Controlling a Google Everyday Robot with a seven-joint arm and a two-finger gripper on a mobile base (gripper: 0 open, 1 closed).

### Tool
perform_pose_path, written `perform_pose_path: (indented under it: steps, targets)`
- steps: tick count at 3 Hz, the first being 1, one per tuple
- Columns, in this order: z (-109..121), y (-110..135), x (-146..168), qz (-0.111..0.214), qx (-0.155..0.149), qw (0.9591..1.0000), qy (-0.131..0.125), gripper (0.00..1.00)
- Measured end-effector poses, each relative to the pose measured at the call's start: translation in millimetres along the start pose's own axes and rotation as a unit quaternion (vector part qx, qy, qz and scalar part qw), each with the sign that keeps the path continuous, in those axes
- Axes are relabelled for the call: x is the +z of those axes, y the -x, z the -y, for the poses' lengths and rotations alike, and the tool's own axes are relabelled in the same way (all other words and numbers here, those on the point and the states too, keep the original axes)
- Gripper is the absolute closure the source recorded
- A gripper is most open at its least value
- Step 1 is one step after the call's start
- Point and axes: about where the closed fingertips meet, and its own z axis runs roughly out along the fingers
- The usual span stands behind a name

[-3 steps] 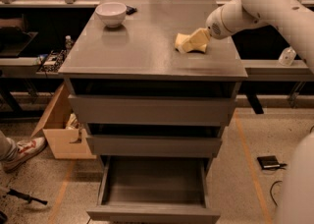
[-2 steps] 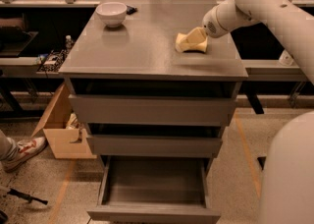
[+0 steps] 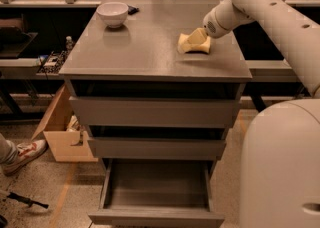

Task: Place sponge into bottom drawer

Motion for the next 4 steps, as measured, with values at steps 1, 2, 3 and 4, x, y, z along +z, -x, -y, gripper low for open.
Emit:
perform_pose_path:
  steps: [1,2,3,4]
  targets:
    - [2,-3,10,-0.016,0.006,0.9998,0.006,0.0]
    - [3,-6,16,-0.025,0.013,0.9995,0.012,0.19]
    - [1,-8,19,-0.022,0.022,0.9992,0.025,0.41]
    - [-2,-10,20,-0.009,0.034,0.9984,0.045,0.65]
